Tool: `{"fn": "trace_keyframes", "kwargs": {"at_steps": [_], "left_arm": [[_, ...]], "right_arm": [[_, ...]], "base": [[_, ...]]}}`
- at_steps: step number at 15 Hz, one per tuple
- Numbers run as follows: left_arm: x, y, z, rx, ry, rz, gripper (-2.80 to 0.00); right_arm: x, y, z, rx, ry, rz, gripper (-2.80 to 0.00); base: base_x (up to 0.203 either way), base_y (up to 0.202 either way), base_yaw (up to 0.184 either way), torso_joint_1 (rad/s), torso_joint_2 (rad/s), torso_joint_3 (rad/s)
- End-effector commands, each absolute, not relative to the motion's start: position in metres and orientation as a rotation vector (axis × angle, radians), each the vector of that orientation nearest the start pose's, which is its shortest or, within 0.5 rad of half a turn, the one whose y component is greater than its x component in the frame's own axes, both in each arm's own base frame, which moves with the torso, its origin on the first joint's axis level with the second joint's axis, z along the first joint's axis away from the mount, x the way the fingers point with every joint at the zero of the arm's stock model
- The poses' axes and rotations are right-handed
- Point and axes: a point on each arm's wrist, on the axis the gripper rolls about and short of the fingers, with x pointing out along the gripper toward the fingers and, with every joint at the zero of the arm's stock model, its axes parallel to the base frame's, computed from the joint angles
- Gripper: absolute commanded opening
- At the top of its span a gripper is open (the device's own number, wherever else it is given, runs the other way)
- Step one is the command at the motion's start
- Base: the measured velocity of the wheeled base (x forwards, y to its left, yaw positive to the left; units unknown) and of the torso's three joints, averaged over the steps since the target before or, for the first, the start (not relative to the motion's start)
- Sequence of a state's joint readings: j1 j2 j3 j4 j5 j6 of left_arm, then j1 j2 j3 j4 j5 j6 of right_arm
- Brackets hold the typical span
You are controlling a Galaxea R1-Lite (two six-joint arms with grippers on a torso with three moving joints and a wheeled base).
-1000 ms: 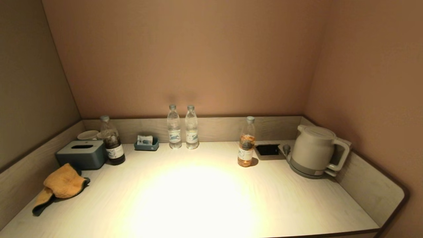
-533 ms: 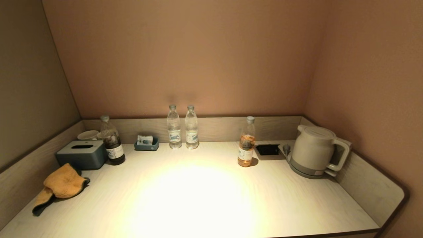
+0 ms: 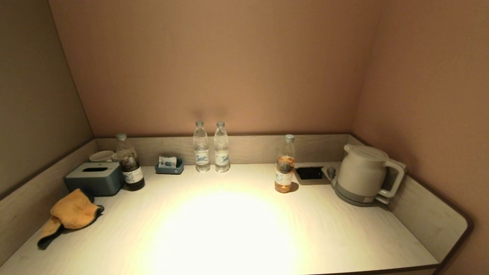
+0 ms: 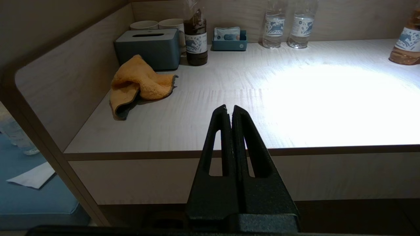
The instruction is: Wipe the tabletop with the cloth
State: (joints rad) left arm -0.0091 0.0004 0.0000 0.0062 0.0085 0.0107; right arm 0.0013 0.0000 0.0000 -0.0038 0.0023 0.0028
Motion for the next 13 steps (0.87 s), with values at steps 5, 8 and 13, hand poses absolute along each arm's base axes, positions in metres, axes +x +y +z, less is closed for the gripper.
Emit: {"fn": "trace_keyframes", "kwargs": {"at_steps": [5,8,13], "left_arm": [[-0.0228,0.0004,0.0749,0.011,0.006,0.0,-2.8],[-0.0228,0.0004,0.0749,0.011,0.006,0.0,-2.8],[-0.0228,0.0004,0.0749,0.011,0.006,0.0,-2.8]], "right_arm": [[-0.0228,0.0,0.076,0.003,-0.005,0.006,-2.8],[-0.0227,0.0,0.076,0.008,-0.003,0.005,-2.8],[-0.0228,0.0,0.076,0.008,-0.005,0.005,-2.8]], "base": [[0.0,0.0,0.0,0.0,0.0,0.0],[0.0,0.0,0.0,0.0,0.0,0.0],[0.0,0.0,0.0,0.0,0.0,0.0]]}}
